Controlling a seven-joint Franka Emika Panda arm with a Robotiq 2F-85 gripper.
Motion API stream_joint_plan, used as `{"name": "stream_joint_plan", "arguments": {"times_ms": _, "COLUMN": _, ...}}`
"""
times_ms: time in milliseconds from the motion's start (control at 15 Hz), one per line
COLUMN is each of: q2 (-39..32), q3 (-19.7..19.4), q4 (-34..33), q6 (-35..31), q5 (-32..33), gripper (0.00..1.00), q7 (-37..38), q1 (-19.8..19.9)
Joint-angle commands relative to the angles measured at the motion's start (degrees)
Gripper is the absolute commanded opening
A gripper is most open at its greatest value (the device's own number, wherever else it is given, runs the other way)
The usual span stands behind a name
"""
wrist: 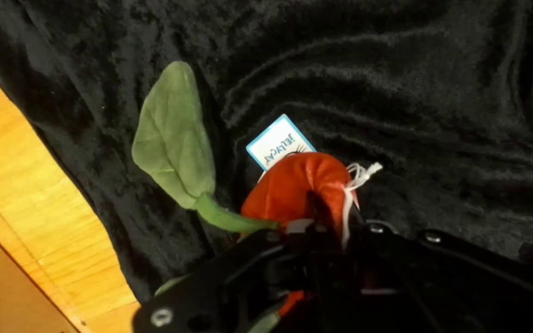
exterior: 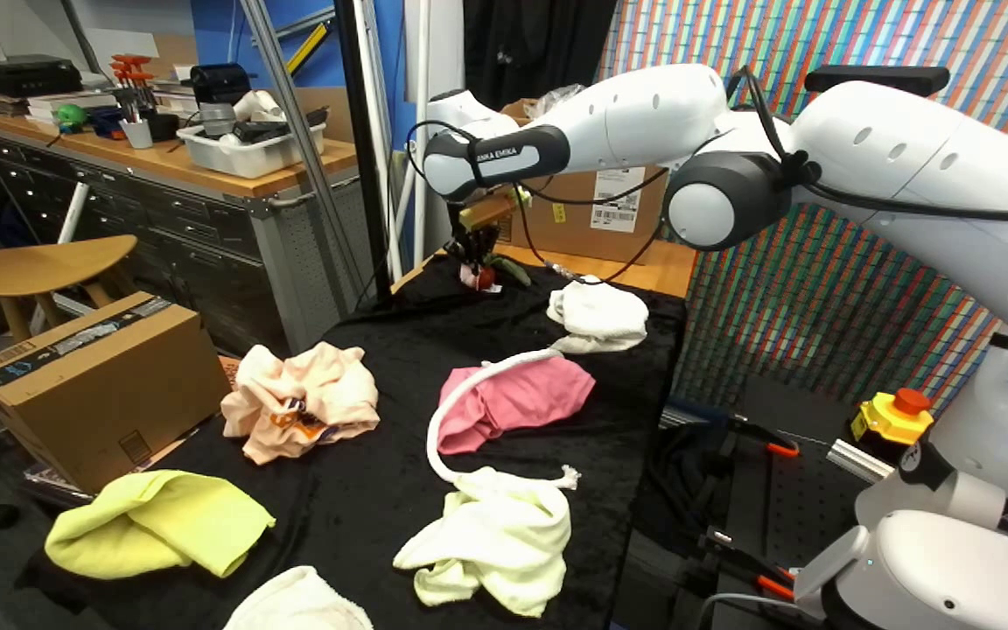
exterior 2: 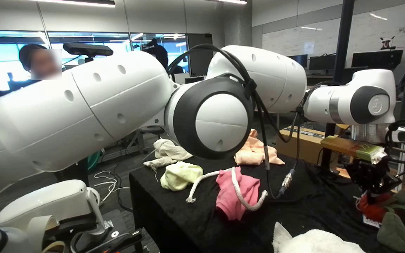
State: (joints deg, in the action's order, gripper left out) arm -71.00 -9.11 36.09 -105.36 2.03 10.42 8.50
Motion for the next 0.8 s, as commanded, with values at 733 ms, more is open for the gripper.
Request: {"name": "stream_joint_plan", "arguments": {"times_ms": 733, "q2": 8.48, "q3": 0.77, "q4": 2.67, "q6": 8.23, "q5": -0.08, "gripper": 0.08, "q7": -6.9, "q1": -0.76}}
